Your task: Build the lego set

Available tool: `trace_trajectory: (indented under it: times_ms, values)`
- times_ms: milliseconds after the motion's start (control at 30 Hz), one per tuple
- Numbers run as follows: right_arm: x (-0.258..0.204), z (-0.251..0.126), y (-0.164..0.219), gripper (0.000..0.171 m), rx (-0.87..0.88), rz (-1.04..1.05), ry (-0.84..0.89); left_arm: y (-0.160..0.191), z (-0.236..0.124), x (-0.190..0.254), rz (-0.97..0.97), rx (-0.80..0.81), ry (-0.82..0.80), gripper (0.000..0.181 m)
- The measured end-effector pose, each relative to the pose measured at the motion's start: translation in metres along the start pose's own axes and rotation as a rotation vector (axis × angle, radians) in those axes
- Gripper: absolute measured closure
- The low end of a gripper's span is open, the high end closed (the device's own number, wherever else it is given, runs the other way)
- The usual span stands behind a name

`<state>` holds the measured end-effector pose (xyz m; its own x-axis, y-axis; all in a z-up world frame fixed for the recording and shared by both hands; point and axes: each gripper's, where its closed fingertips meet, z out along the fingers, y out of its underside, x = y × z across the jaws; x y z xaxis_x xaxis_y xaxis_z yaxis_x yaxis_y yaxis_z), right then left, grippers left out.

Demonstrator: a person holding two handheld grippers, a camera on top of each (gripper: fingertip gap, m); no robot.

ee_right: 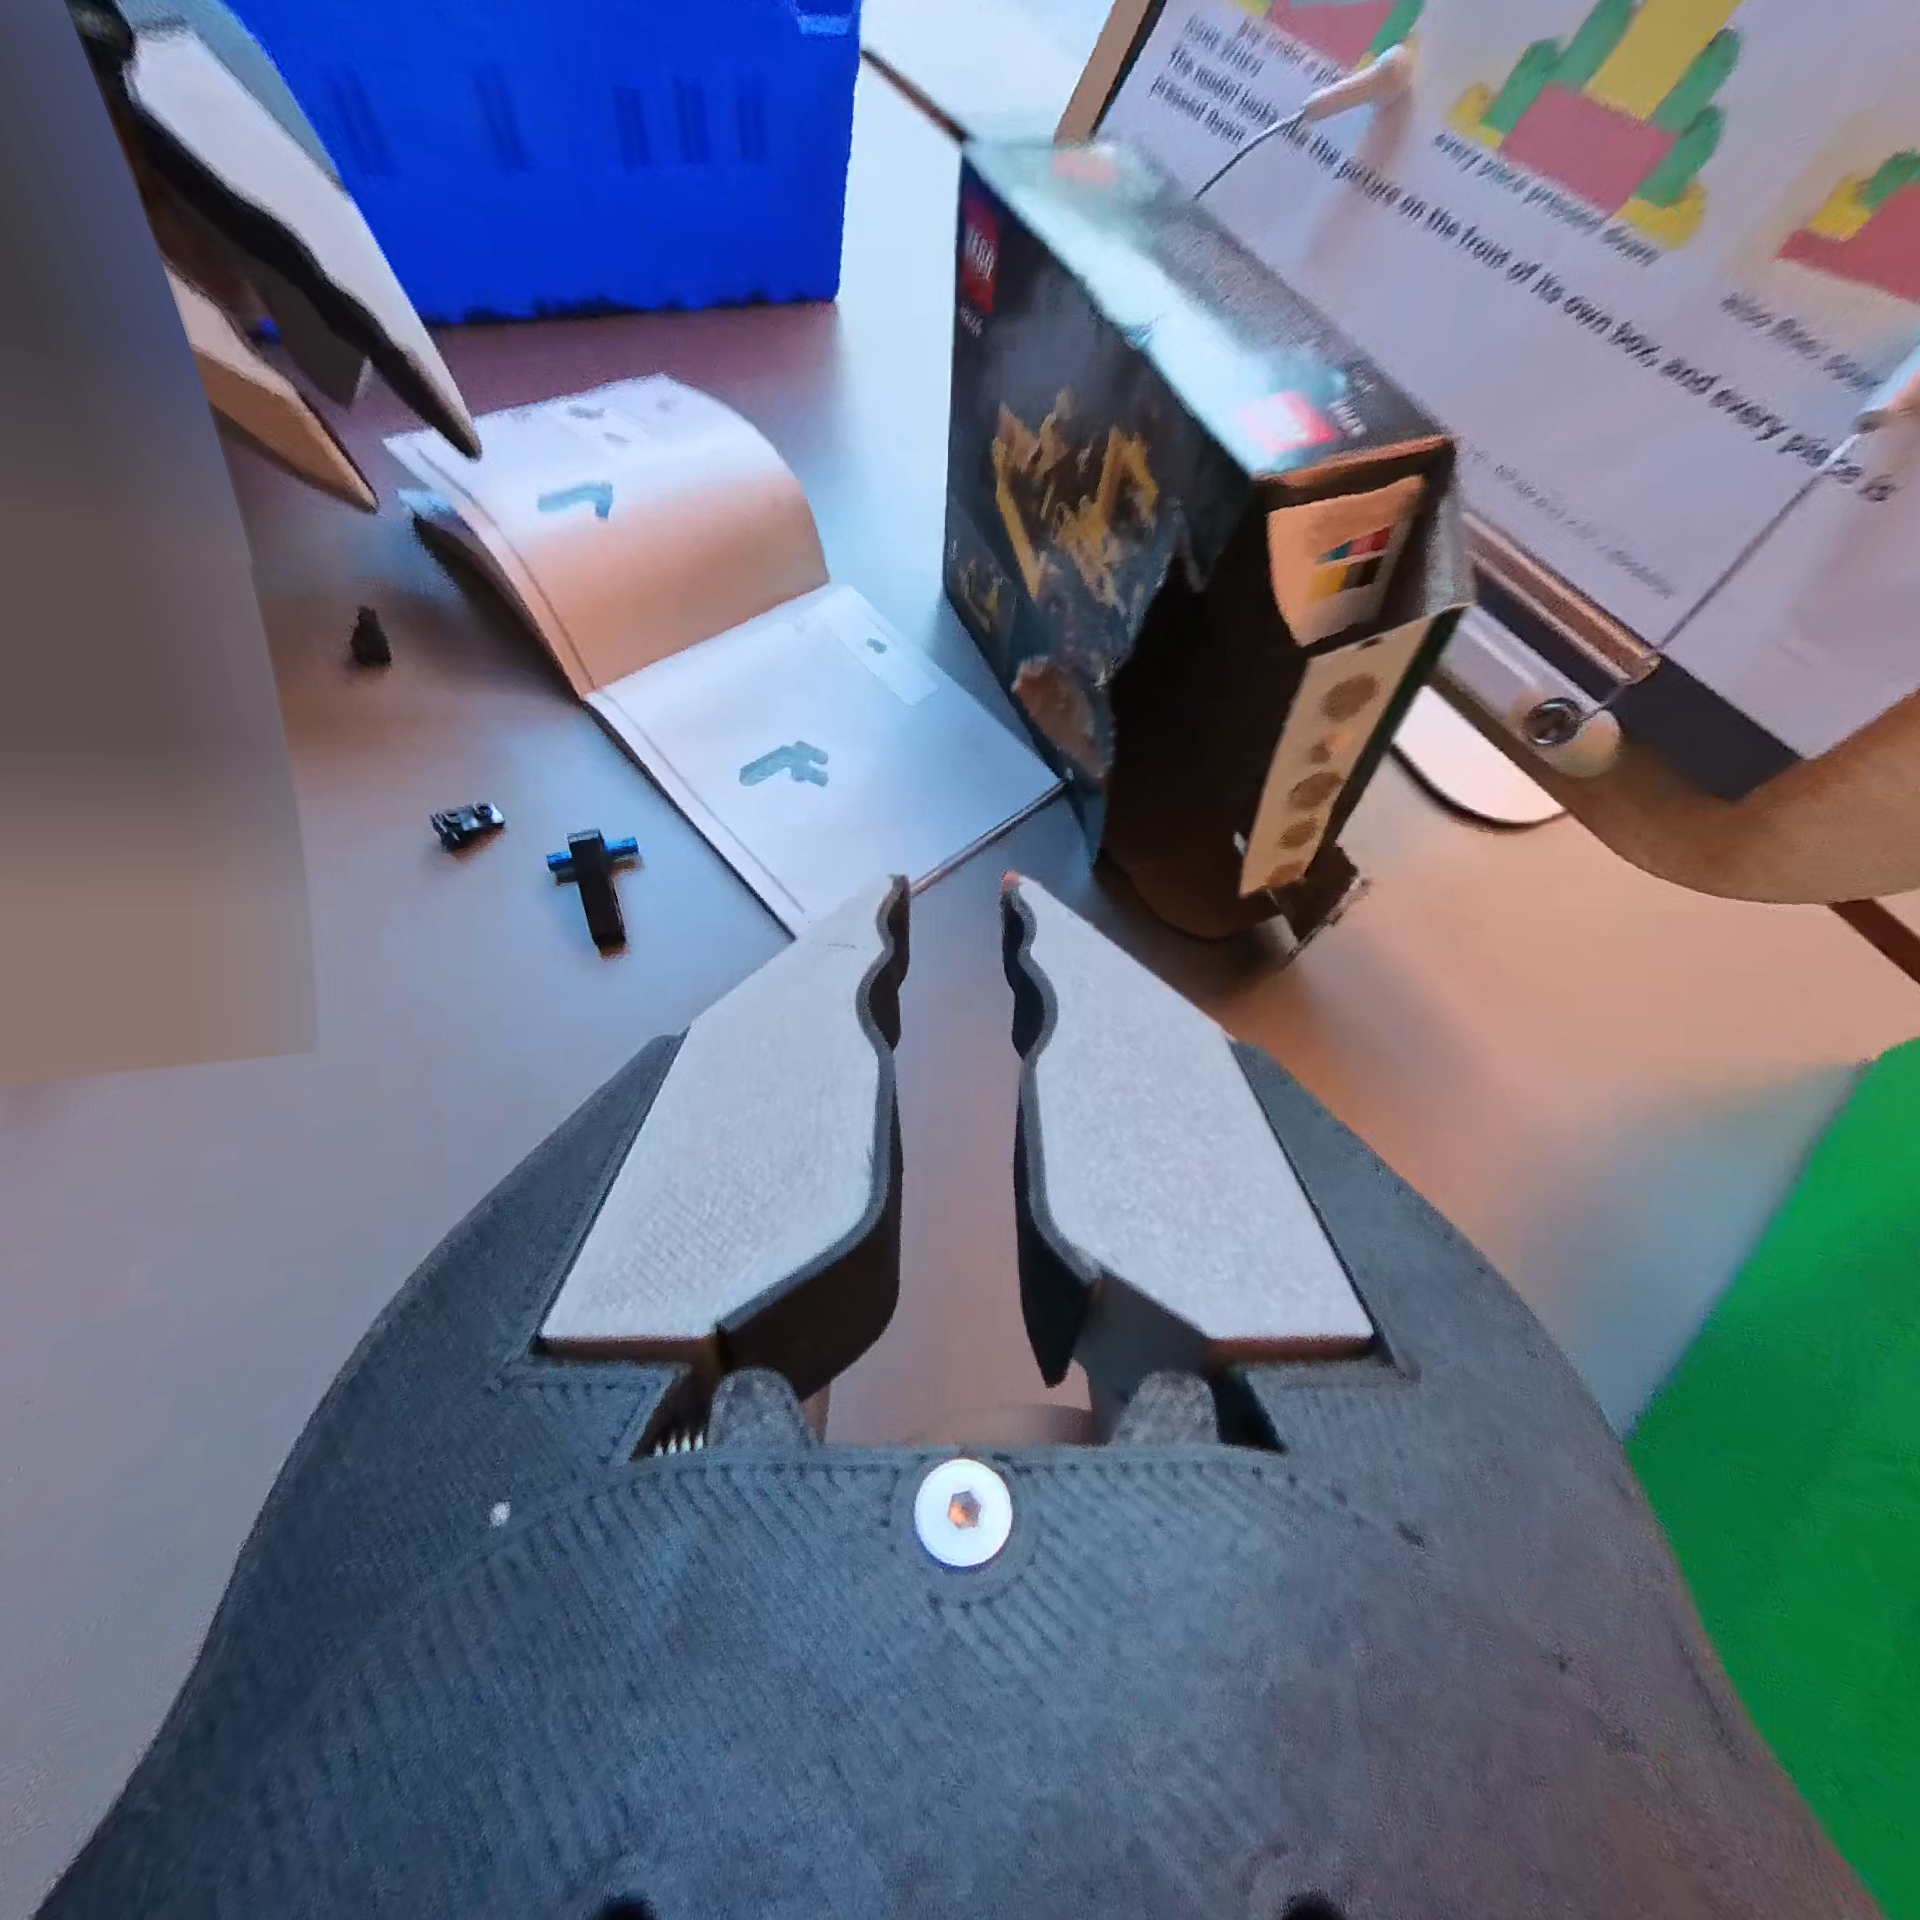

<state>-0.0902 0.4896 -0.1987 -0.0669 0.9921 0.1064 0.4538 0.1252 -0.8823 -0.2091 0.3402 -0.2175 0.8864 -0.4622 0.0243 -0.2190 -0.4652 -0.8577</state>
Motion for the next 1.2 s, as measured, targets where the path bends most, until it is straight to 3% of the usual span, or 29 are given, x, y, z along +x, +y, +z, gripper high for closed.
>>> trace_trajectory:
  times_ms: [400,700,1000,1100,1200]
  values:
    - [-0.018,0.006,0.015,0.157,-0.088,-0.035,-0.092,0.002,0.001,-0.006,-0.017,-0.004,-0.018,0.155]
    - [-0.074,0.029,0.021,0.150,-0.110,-0.011,-0.316,0.002,0.003,-0.001,0.014,-0.008,-0.012,0.154]
    - [-0.101,0.054,0.037,0.149,-0.236,-0.121,-0.286,0.001,0.009,0.008,0.026,-0.008,0.012,0.155]
    - [-0.102,0.055,0.038,0.164,-0.239,-0.150,-0.269,0.003,0.012,0.011,0.020,-0.018,0.024,0.155]
    - [-0.102,0.056,0.037,0.166,-0.229,-0.180,-0.256,0.003,0.015,0.016,0.017,-0.022,0.042,0.155]
